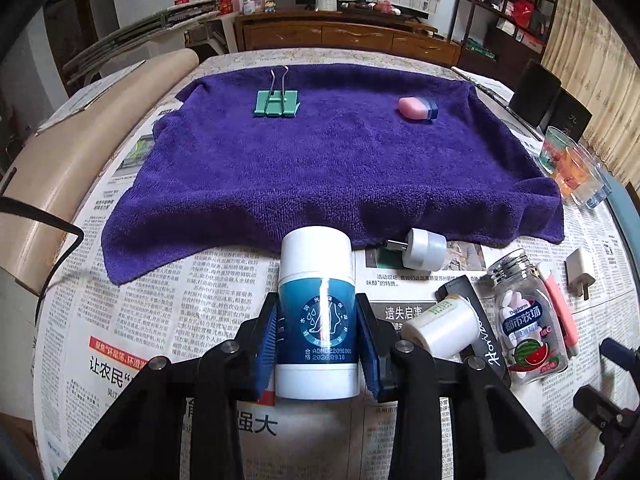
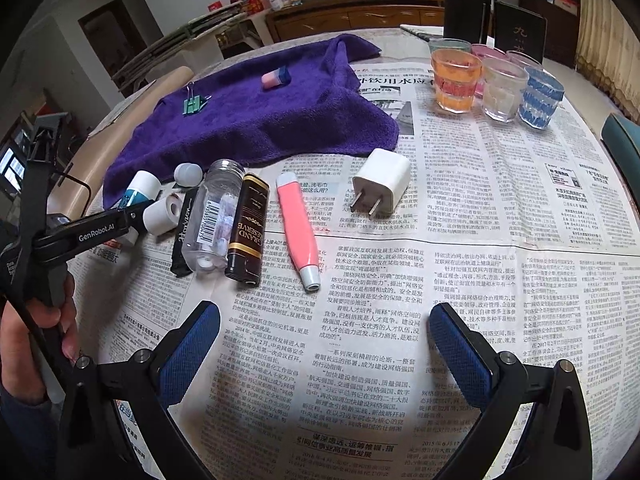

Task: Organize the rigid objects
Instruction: 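Grasp white-and-blue bottle with left tool while right tool grasps white charger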

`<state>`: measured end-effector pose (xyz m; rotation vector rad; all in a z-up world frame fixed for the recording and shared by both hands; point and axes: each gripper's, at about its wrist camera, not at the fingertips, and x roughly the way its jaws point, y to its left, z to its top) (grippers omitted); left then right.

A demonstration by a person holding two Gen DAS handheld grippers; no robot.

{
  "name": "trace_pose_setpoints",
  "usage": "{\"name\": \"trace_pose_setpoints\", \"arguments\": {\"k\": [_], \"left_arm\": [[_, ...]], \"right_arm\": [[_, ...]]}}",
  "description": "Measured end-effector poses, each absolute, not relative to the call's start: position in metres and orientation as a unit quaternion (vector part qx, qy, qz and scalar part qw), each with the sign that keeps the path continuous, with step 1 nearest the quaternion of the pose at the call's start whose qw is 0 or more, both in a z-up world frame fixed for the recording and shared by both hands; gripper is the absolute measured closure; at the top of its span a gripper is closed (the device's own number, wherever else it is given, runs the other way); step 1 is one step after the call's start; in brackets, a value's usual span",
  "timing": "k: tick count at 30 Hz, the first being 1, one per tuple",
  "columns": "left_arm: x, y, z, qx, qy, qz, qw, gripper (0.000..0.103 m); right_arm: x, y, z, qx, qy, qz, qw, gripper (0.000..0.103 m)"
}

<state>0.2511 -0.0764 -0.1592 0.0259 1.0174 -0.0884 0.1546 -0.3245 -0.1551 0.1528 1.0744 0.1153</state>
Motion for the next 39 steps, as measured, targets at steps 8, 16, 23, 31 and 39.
{"name": "trace_pose_setpoints", "arguments": {"k": [8, 16, 23, 31, 39], "left_arm": [[0.243, -0.061, -0.149, -0.001, 0.464, -0.062, 0.884, 0.069], [0.241, -0.049, -0.15, -0.01, 0.468, -0.077, 0.88, 0.069], [0.241, -0.053, -0.154, -0.016, 0.469, -0.095, 0.878, 0.069], [0.24, -0.051, -0.158, -0.023, 0.471, -0.106, 0.876, 0.069], [0.239, -0.042, -0.159, -0.033, 0.469, -0.111, 0.876, 0.069]], "right_arm": [[0.157, -0.33, -0.151, 0.077, 0.49, 0.046, 0.867, 0.0], [0.17, -0.343, -0.151, 0.088, 0.474, 0.012, 0.876, 0.001], [0.197, -0.349, -0.143, 0.083, 0.454, -0.039, 0.886, 0.007], [0.225, -0.343, -0.157, 0.063, 0.473, -0.069, 0.876, 0.043], [0.218, -0.332, -0.157, 0.047, 0.462, -0.101, 0.88, 0.066]]}}
